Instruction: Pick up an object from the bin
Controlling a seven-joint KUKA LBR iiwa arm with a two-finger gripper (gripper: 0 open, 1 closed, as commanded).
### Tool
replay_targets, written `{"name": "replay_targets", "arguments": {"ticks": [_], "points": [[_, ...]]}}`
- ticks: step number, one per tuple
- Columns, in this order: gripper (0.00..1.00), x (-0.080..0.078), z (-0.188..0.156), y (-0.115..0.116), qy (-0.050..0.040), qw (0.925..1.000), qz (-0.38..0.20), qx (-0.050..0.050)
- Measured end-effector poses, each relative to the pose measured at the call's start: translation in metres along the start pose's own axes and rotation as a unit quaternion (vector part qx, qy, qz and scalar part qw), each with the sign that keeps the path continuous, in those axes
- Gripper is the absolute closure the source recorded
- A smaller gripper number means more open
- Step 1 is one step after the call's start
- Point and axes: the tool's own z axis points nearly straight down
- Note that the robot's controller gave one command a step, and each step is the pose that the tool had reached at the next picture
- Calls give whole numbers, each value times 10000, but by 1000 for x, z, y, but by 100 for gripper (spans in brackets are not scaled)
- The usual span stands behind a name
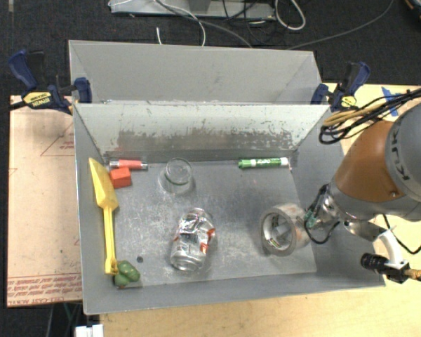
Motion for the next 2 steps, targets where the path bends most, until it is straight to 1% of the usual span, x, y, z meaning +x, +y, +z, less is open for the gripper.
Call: {"name": "replay_targets", "arguments": {"ticks": [1,2], "points": [[0,-2,3,1,13,9982,602,-12],[0,11,5,-2,6,9903,1391,15]]}}
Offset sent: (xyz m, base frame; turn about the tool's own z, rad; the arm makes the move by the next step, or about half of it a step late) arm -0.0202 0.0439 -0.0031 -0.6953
